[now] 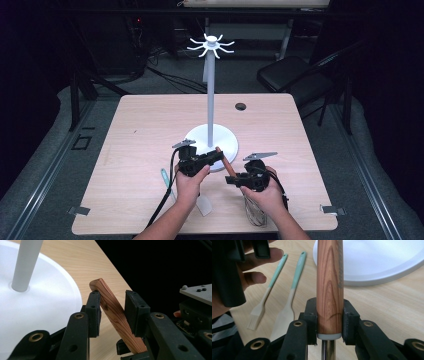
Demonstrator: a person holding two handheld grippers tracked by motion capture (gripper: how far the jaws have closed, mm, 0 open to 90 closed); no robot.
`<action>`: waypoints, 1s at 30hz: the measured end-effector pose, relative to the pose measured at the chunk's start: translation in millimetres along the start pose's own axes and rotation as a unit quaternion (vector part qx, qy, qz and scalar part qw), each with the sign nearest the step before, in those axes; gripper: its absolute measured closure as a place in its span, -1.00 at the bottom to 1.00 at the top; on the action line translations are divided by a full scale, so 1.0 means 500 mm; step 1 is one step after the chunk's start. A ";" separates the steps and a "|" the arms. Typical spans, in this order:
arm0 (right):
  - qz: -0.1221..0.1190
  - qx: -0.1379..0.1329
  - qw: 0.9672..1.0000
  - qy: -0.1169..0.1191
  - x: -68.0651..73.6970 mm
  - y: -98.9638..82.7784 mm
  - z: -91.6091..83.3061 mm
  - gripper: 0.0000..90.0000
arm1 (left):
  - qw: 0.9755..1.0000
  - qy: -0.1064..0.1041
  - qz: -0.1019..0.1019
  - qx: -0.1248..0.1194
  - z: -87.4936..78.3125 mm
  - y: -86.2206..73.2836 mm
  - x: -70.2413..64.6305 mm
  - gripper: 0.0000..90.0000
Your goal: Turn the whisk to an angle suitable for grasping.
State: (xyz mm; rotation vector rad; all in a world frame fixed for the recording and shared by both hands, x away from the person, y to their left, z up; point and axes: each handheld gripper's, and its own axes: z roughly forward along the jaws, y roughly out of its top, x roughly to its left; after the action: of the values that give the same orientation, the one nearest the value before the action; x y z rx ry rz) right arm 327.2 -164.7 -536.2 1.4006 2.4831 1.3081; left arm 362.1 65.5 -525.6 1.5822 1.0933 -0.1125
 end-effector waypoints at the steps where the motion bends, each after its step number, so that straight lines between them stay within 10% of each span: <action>1: -0.010 -0.003 1.000 -0.015 0.006 0.000 -0.002 0.57 | 1.000 -0.001 0.002 0.002 0.001 0.000 -0.002 0.39; 10: -0.086 -0.049 0.987 -0.130 0.065 0.005 -0.005 0.57 | 1.000 -0.030 -0.009 -0.001 0.002 -0.006 -0.020 0.19; 25: -0.103 -0.066 0.984 -0.132 0.079 0.006 0.001 0.56 | 0.999 -0.031 0.005 0.011 0.002 -0.001 -0.030 0.41; 30: -0.070 -0.058 0.994 -0.068 0.058 0.005 -0.019 0.48 | 0.999 -0.039 0.006 0.011 -0.004 0.004 -0.026 0.43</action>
State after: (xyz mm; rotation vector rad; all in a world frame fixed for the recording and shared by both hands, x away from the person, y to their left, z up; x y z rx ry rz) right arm 307.9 -149.8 -517.8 1.2229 2.3299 1.2628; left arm 355.0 59.7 -515.8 1.5920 1.0253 -0.1768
